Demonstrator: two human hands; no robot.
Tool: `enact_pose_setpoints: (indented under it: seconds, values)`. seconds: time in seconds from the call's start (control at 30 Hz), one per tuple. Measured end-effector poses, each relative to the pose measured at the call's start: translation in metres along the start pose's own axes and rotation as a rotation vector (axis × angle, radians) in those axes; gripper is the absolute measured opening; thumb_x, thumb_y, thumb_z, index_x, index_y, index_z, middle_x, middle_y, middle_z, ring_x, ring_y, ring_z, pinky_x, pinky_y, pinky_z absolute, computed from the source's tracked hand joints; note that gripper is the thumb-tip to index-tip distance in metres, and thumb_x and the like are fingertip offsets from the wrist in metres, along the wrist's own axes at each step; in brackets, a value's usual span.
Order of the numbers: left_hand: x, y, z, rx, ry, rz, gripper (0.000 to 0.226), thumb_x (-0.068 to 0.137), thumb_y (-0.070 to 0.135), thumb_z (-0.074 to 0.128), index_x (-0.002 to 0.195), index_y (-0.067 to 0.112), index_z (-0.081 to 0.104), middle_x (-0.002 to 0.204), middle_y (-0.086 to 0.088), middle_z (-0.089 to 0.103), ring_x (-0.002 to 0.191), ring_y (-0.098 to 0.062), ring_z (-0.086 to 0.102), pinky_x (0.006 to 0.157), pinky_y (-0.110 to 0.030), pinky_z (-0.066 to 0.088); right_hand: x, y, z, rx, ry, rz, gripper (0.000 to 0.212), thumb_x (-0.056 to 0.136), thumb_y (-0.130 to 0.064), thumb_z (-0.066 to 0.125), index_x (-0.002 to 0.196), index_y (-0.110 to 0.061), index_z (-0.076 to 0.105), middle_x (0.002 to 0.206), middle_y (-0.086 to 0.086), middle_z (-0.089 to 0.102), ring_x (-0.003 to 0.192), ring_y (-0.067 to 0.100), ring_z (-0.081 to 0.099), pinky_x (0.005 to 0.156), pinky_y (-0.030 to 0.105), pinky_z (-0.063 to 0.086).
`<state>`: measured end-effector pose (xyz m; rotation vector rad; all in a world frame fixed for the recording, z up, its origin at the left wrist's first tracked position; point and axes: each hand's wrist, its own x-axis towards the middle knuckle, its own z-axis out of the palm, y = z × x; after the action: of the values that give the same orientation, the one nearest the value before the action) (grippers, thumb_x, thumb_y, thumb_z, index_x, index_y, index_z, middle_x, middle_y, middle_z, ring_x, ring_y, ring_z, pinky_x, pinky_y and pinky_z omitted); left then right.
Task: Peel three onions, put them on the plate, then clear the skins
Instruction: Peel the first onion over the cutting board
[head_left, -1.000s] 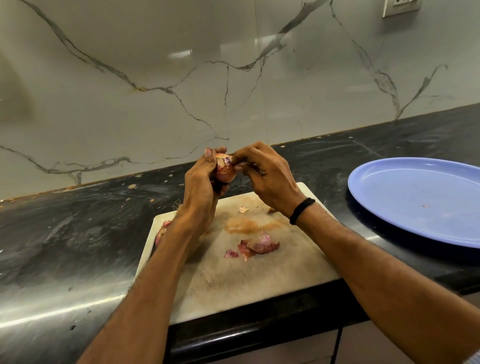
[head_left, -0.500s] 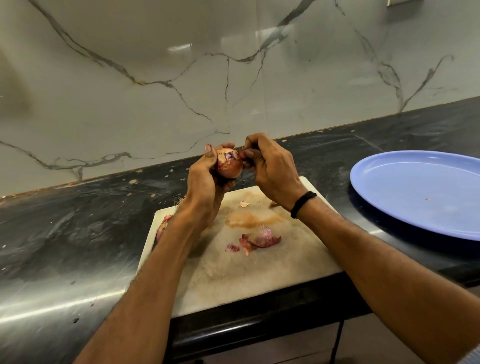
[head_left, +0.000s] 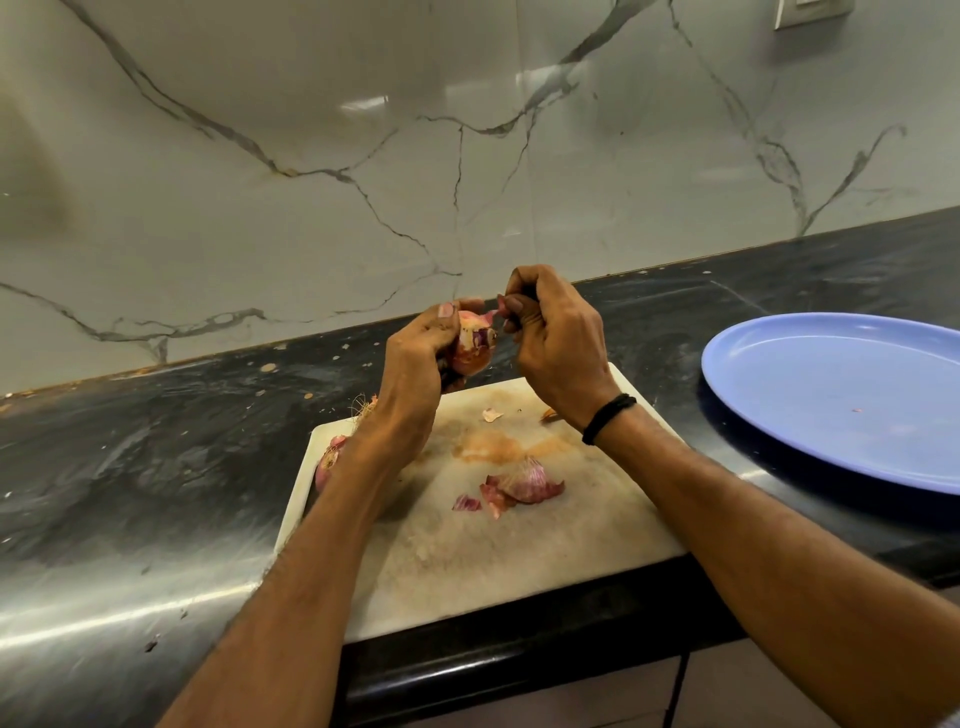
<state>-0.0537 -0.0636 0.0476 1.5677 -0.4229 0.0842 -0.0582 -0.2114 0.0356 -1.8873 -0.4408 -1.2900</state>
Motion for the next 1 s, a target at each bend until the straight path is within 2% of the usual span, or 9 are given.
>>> enact_pose_setpoints:
  seconds: [0.07,0.17,0.37,0.5,0.6,0.7,0.8,0.9,1.0]
  values:
    - [0.0006,0.0008,-0.0008,0.025,0.001,0.025,0.031,0.108,0.026,0.04,0.11,0.026,0.071,0.109,0.0,0.069,0.088,-0.012,0.065,0.063,-0.02,0.051,0.0006,-0.0011,-0.0017,0.021,0.02,0.006,0.019,0.099,-0.014,0.043,0.096,0.0,0.057,0.083,0.007,0.06,0.069,0.017,0.059,0.062,0.029,0.053]
    - [0.0012,-0.0004,-0.0015,0.024,0.004,0.044,0.027,0.106,0.019,0.044,0.112,0.025,0.07,0.114,0.003,0.066,0.094,-0.011,0.067,0.073,-0.024,0.058,0.0006,-0.0008,-0.003,0.02,0.025,0.018,0.015,0.099,-0.01,0.045,0.097,0.0,0.057,0.083,0.008,0.061,0.07,0.018,0.06,0.062,0.031,0.054]
    - [0.0049,-0.0038,-0.0057,-0.036,0.033,0.093,0.035,0.102,0.003,0.049,0.127,0.023,0.064,0.127,-0.003,0.061,0.115,-0.023,0.063,0.084,-0.029,0.058,-0.0011,0.0025,-0.0031,-0.069,0.002,0.038,0.005,0.091,-0.006,0.061,0.097,-0.005,0.061,0.091,0.005,0.063,0.08,0.015,0.058,0.07,0.028,0.053]
    - [0.0022,-0.001,-0.0052,-0.054,0.025,0.164,0.048,0.091,-0.007,0.057,0.126,0.026,0.063,0.138,-0.008,0.055,0.118,-0.025,0.064,0.093,-0.034,0.057,-0.0014,0.0039,-0.0022,-0.053,-0.105,0.121,0.026,0.087,-0.017,0.069,0.113,-0.01,0.064,0.114,0.007,0.056,0.096,0.015,0.059,0.081,0.022,0.054]
    - [-0.0002,0.0025,-0.004,0.011,0.006,0.192,0.053,0.092,-0.011,0.059,0.134,0.02,0.059,0.142,-0.004,0.052,0.106,-0.012,0.07,0.089,-0.025,0.057,-0.0017,0.0041,-0.0001,-0.008,-0.186,0.104,0.038,0.089,-0.024,0.069,0.124,-0.01,0.062,0.121,0.01,0.055,0.099,0.015,0.06,0.085,0.021,0.053]
    - [-0.0009,0.0027,-0.0043,0.063,-0.006,0.2,0.055,0.091,-0.012,0.061,0.137,0.017,0.057,0.143,-0.003,0.053,0.104,0.0,0.068,0.084,-0.017,0.054,-0.0033,0.0057,0.0018,-0.008,-0.22,0.062,0.038,0.088,-0.021,0.069,0.123,-0.008,0.062,0.115,0.01,0.061,0.096,0.014,0.06,0.085,0.018,0.051]
    - [0.0006,0.0006,-0.0061,0.085,0.0,0.196,0.053,0.09,-0.005,0.067,0.137,0.019,0.058,0.142,-0.002,0.054,0.107,-0.002,0.066,0.085,-0.017,0.054,-0.0023,0.0068,0.0014,0.01,-0.185,0.069,0.033,0.088,-0.016,0.07,0.119,-0.008,0.064,0.114,0.009,0.063,0.097,0.012,0.061,0.086,0.009,0.048]
    - [0.0007,0.0017,-0.007,0.073,0.028,0.175,0.049,0.093,0.003,0.066,0.139,0.018,0.057,0.133,0.001,0.061,0.113,-0.006,0.064,0.092,-0.019,0.054,-0.0015,0.0054,0.0008,0.032,-0.136,0.068,0.03,0.086,-0.014,0.072,0.115,-0.008,0.066,0.113,0.009,0.065,0.098,0.012,0.062,0.087,0.011,0.049]
    - [-0.0007,0.0049,-0.0073,0.052,0.033,0.187,0.036,0.097,0.004,0.061,0.127,0.023,0.059,0.115,0.012,0.067,0.104,0.006,0.066,0.086,-0.013,0.052,-0.001,0.0045,-0.0006,0.06,-0.103,0.069,0.026,0.085,-0.01,0.073,0.11,-0.007,0.067,0.109,0.008,0.066,0.097,0.013,0.063,0.088,0.016,0.051]
